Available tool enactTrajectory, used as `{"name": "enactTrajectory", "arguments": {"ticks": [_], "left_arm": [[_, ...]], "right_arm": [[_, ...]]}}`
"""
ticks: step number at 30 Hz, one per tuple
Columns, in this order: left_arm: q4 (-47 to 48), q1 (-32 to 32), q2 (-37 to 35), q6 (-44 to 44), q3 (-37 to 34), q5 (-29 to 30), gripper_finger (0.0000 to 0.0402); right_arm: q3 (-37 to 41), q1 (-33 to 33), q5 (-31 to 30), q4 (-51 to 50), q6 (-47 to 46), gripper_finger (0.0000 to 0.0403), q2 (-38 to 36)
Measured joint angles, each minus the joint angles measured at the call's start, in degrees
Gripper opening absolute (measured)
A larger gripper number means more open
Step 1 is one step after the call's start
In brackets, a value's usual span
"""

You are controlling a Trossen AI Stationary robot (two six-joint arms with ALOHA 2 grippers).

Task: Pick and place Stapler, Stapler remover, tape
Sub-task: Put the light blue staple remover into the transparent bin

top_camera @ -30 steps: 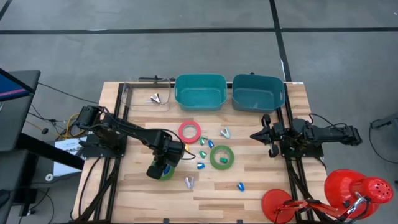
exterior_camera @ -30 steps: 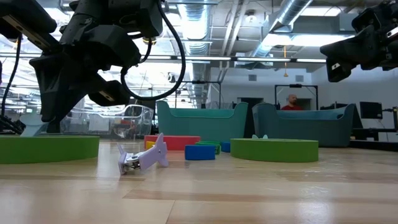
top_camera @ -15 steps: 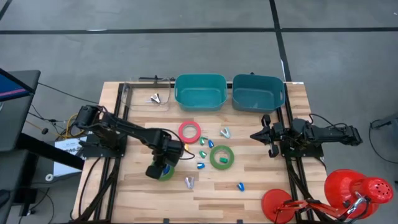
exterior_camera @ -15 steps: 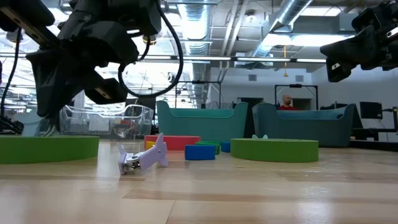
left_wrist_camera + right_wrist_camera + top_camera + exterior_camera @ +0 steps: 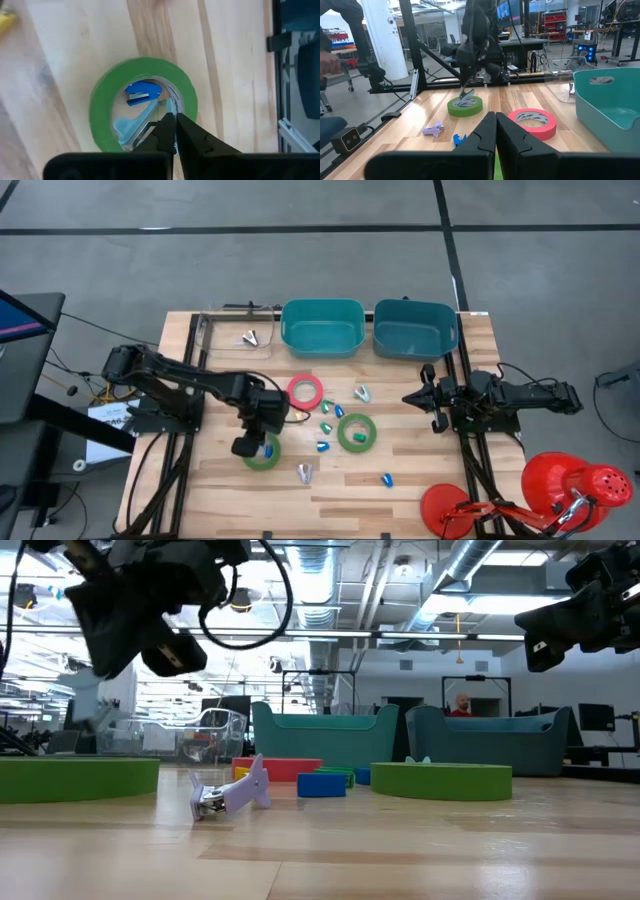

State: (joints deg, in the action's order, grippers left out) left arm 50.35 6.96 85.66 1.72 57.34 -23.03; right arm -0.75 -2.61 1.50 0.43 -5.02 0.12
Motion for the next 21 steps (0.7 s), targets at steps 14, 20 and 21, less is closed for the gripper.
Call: {"name": "enactTrajectory", "arguments": {"ticks": [14, 20, 21], "left_arm": [[0.0, -9.3, -4.3, -2.0, 5.4, 0.1, 0.0003], [-0.3, -15.7, -4.3, -1.7, 8.5, 0.4, 0.0003], [-0.4, -16.9, -4.3, -1.3, 8.8, 0.5, 0.0003]], "right_arm": [[0.0, 0.0, 0.0, 0.0, 0.0, 0.0000, 0.0], [0.0, 0.0, 0.0, 0.0, 0.0, 0.0000, 0.0], [0.0, 0.0, 0.0, 0.0, 0.0, 0.0000, 0.0]]}}
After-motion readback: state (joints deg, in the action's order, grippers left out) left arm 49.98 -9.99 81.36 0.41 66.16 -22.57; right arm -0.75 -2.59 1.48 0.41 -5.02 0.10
